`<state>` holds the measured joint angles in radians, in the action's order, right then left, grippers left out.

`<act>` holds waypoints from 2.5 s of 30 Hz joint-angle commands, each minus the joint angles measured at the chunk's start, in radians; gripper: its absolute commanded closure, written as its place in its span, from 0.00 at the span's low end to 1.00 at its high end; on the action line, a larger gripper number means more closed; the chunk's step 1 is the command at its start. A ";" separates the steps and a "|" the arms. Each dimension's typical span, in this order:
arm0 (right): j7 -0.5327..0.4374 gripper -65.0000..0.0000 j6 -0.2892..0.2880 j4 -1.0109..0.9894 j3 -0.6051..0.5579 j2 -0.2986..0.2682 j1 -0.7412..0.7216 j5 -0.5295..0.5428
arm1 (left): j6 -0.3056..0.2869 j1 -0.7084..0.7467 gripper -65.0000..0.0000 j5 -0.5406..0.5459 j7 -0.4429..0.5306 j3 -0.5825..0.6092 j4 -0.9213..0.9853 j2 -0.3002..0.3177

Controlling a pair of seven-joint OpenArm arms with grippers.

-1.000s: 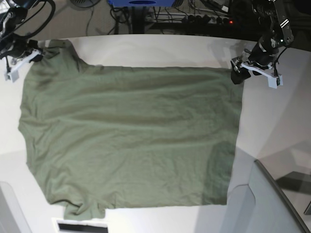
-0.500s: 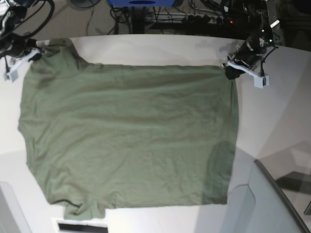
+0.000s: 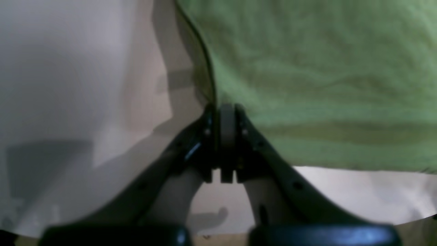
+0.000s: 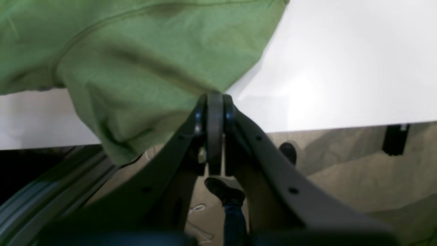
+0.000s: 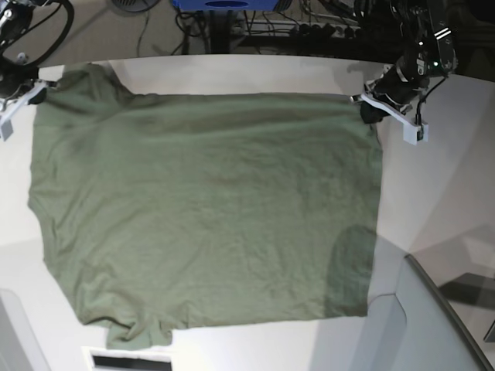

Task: Layout the t-shirt on the table in an organized manner, then fold the t-shirt properly
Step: 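Hold both shoulder corners and stretch them apart, then drag both held corners toward the shirt's middle, folding the collar edge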

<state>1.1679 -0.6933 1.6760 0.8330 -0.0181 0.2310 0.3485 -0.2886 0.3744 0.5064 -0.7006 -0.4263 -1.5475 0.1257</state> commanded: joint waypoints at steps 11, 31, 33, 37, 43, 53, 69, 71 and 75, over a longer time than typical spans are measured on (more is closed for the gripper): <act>0.014 1.00 -0.005 0.014 -0.117 -0.033 -0.103 0.001 | 0.024 -0.088 1.00 0.011 -0.009 0.002 -0.028 0.013; -0.047 1.00 0.030 -0.366 -0.228 -0.225 -0.436 0.001 | 0.075 -0.309 1.00 0.010 -0.087 0.002 0.143 0.018; -0.076 1.00 0.030 -0.420 -0.263 -0.236 -0.459 0.001 | 0.075 -0.334 1.00 0.005 -0.087 0.004 0.164 0.018; -0.121 1.00 0.030 -0.497 -0.272 -0.247 -0.502 0.001 | 0.075 -0.377 1.00 -0.079 -0.087 0.004 0.196 0.009; -0.191 1.00 0.030 -0.617 -0.337 -0.270 -0.568 0.001 | 0.075 -0.453 1.00 -0.160 -0.086 0.004 0.262 -0.019; -0.325 1.00 0.103 -0.744 -0.393 -0.274 -0.618 0.001 | 0.075 -0.536 1.00 -0.196 -0.077 0.065 0.373 -0.021; -0.432 1.00 0.263 -0.753 -0.392 -0.276 -0.617 0.001 | 0.144 -0.556 1.00 -0.196 0.037 0.073 0.447 -0.016; -0.434 1.00 0.268 -0.778 -0.392 -0.276 -0.620 0.001 | 0.144 -0.556 1.00 -0.196 0.048 0.073 0.448 -0.016; -0.435 1.00 0.269 -0.807 -0.392 -0.276 -0.634 0.001 | 0.144 -0.556 1.00 -0.196 0.049 0.073 0.448 -0.016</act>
<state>0.7517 -0.4255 0.8551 0.4385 -0.2741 -0.3683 0.3344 -0.1471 -0.1627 0.2993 -0.6689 -0.3527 -1.0843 0.1024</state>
